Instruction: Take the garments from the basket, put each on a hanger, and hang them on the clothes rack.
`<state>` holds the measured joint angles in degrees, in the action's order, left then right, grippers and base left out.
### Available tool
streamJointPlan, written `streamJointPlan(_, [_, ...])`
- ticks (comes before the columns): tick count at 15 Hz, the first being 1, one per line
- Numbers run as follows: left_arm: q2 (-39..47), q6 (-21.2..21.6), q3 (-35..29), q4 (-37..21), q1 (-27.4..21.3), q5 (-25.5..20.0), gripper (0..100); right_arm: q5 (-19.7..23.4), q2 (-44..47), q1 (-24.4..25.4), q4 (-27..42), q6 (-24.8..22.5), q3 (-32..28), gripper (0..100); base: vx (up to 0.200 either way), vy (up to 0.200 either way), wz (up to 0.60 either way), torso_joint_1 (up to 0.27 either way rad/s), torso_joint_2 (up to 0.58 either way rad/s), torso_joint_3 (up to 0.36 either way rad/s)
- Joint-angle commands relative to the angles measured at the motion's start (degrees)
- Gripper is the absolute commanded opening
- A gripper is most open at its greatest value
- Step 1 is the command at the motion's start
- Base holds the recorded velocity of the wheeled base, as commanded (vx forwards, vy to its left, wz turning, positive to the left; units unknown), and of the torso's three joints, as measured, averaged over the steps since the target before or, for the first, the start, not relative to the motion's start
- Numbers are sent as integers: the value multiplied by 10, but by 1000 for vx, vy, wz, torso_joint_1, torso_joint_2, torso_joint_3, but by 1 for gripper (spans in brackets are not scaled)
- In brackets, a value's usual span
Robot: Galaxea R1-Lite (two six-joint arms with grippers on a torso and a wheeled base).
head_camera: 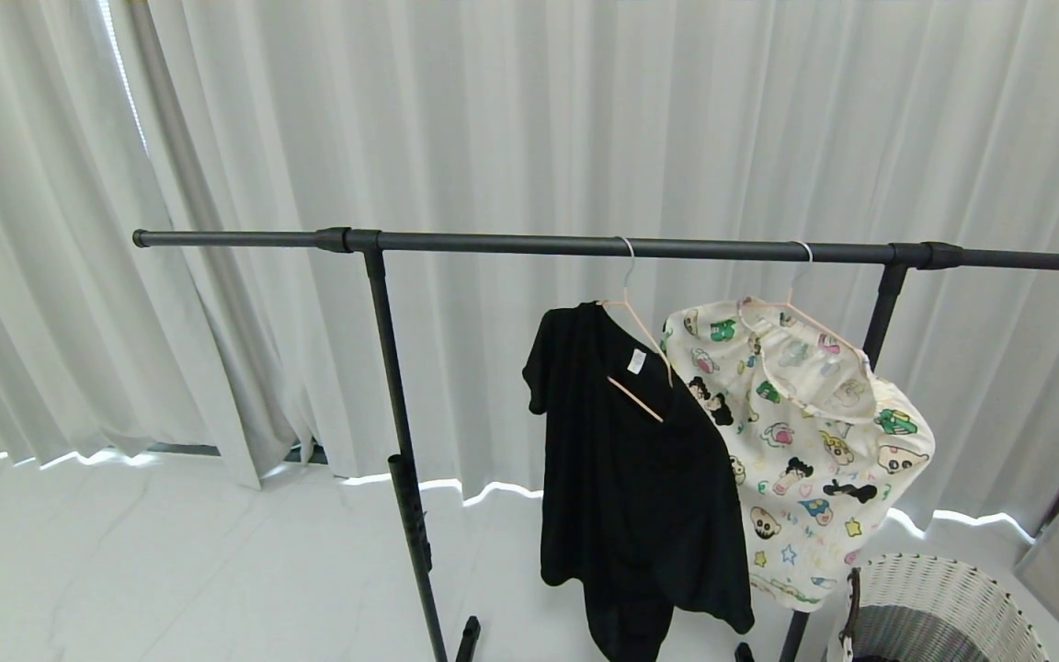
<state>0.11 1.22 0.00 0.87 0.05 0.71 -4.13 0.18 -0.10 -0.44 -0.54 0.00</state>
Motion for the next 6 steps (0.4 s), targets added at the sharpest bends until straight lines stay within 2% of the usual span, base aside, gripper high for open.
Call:
streamJointPlan(1, [0,-4,0,0,0,2,100,0,-1,0,0,-2,0,100,0,0,0,0,0,0])
streamJointPlan(6, [0,-8,0,0,0,2,100,0,-1,0,0,-6,0,100,0,0,0,0,0,0])
